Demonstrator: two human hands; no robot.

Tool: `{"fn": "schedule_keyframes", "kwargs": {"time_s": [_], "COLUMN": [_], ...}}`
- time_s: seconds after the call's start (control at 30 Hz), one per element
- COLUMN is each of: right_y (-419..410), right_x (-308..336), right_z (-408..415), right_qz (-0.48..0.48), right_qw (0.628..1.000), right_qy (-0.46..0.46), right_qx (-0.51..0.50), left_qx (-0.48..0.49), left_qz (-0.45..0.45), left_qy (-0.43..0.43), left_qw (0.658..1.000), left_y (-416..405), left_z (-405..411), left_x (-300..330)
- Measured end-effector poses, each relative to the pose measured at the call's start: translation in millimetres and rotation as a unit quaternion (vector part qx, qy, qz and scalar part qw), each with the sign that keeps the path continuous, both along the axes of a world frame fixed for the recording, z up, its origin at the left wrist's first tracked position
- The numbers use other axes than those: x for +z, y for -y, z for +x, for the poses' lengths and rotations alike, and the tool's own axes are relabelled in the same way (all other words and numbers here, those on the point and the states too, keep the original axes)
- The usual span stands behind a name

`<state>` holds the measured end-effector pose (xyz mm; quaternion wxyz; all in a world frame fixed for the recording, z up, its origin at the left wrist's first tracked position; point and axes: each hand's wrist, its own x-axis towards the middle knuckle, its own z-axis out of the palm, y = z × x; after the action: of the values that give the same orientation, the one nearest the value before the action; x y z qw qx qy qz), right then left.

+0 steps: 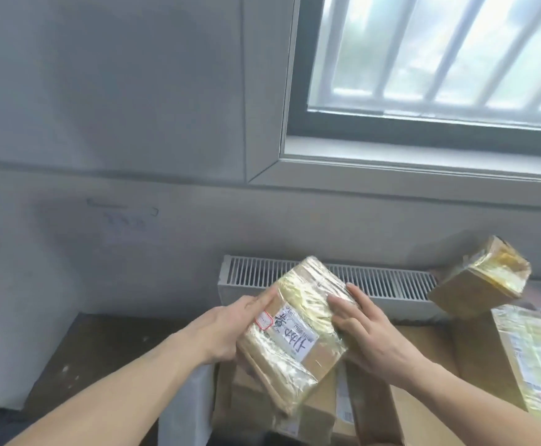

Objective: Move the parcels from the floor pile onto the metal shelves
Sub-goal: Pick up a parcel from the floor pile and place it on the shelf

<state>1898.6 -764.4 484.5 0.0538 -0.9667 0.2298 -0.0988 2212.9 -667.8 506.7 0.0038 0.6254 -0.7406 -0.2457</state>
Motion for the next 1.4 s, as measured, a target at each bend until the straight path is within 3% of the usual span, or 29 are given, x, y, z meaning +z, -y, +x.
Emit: {"fn": "schedule_keyframes", "kwargs": {"time_s": [0.1,0.2,0.3,0.37,0.43,0.63,0.9,1.07,1.27,1.4], "right_y": [4,-6,-49,-83,-112,-147,-154,-166,-188,-211], "right_x": [57,101,142,163,174,195,217,226,243,256], "right_z": [20,55,95,116,130,143,138,143,161,180], "right_qz": [-0.027,-0.022,0.145,0.250,0.257,0.189,0.168,0.073,-0.026,-0.020], "right_qw": [1.000,0.994,0.952,0.912,0.911,0.959,0.965,0.991,0.989,0.981], "right_qy": [0.004,0.043,0.202,0.286,0.300,0.205,0.200,0.093,0.029,0.001], "right_qx": [-0.007,-0.103,-0.179,-0.155,-0.119,-0.052,0.014,0.067,0.142,0.191], "left_qx": [0.054,0.157,0.273,0.318,0.357,0.416,0.484,0.515,0.546,0.565], "left_qz": [-0.057,-0.098,-0.133,-0.161,-0.182,-0.197,-0.172,-0.127,-0.082,-0.066], "left_qy": [0.007,0.009,-0.007,0.004,0.010,0.056,0.098,0.092,0.111,0.119], "left_qw": [0.997,0.983,0.953,0.934,0.916,0.886,0.852,0.843,0.827,0.814], "left_y": [-25,-50,-73,-88,-104,-144,-185,-210,-242,-272], "left_z": [4,3,0,-3,-6,-14,-44,-48,-39,-28], "left_x": [47,93,129,148,167,210,237,238,239,238]}}
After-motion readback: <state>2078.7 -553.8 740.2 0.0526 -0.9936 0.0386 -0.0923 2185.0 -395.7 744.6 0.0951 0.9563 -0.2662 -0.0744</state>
